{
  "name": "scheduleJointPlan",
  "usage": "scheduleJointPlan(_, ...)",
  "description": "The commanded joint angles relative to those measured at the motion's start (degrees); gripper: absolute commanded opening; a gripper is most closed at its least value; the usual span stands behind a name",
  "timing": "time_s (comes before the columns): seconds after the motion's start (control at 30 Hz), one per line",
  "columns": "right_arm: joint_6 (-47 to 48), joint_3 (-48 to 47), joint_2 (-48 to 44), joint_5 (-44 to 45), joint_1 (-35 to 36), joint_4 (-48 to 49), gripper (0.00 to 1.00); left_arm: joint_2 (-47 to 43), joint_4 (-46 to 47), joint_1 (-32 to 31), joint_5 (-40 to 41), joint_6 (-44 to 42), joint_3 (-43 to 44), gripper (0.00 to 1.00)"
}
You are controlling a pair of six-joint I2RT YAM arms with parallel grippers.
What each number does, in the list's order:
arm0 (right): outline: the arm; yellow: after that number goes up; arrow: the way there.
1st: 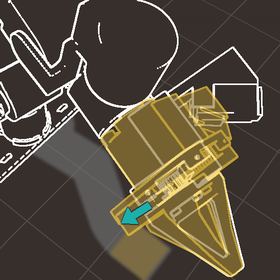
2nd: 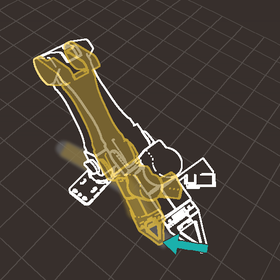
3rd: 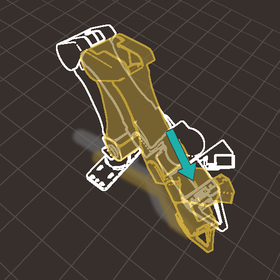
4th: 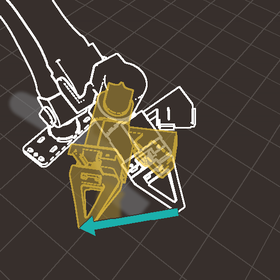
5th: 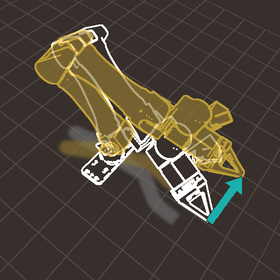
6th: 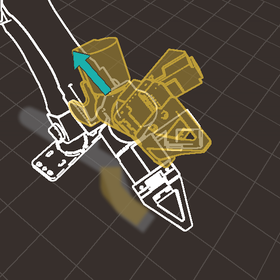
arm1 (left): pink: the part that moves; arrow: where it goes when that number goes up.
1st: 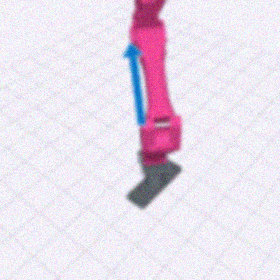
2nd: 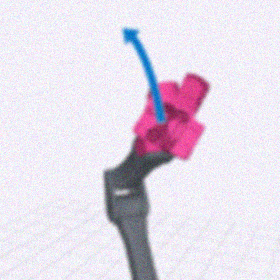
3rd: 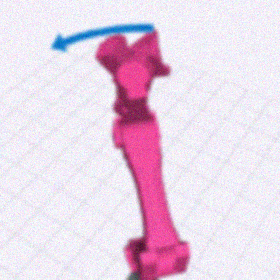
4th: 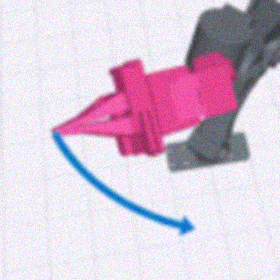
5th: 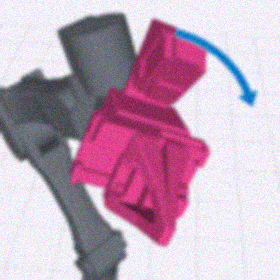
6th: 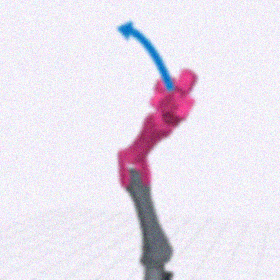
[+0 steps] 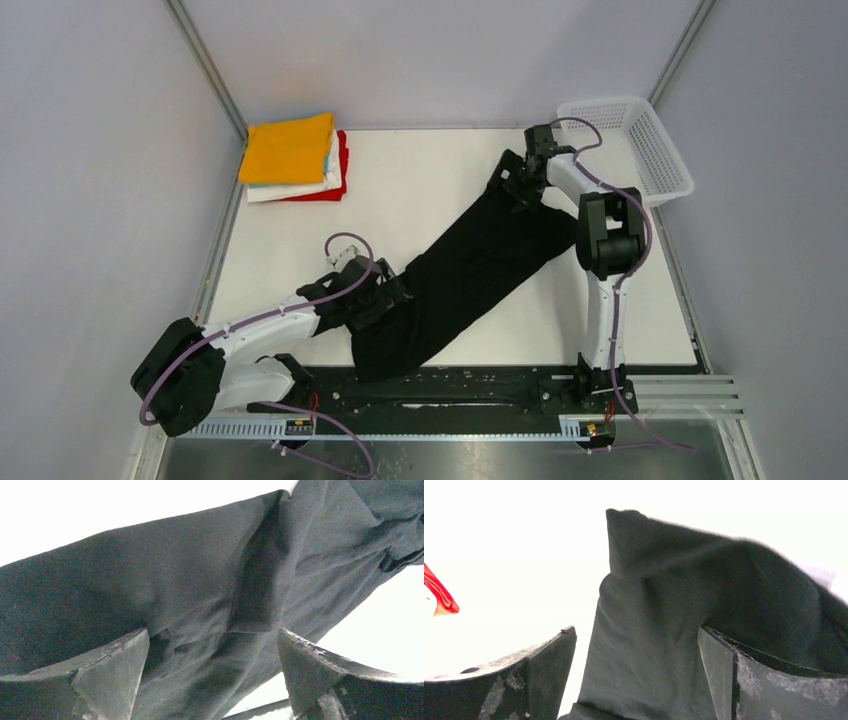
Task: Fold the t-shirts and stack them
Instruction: Rotate the tshirt 90 degrees
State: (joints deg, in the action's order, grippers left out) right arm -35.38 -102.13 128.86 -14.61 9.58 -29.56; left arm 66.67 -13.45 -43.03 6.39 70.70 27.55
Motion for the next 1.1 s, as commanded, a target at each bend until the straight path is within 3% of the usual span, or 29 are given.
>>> scheduleJointPlan(0.0, -1.2, -13.3, 8.6, -4.0, 0.7, -7.7, 0.99, 5.4, 3.6, -3.2, 2.7, 4.2, 4.0, 0.99)
scheduleJointPlan(0.17, -1.5, -35.8, 19.6, -4.8, 2.6, -15.4, 1.00, 13.2, 4.7, -6.4, 1.6, 4.3, 10.4, 0.99)
scheduleJointPlan(0.27, -2.9, -41.9, 24.1, -6.5, 3.1, -14.3, 0.99, 17.9, 5.6, -8.5, -0.2, 5.1, 12.8, 0.99)
scheduleJointPlan(0.67, -7.2, -42.7, 25.9, -4.7, 3.6, 3.2, 0.99, 22.1, 2.8, -17.8, 2.7, 9.6, 18.3, 0.99)
scheduleJointPlan(0.9, -3.8, -44.7, 24.5, -2.2, 4.0, 5.0, 0.99, 21.7, 0.0, -21.3, 3.7, 9.9, 20.7, 0.99)
scheduleJointPlan(1.07, 1.4, -43.6, 19.2, -1.2, 4.0, 0.9, 0.99, 13.6, -6.8, -23.2, 10.1, 8.3, 20.0, 0.99)
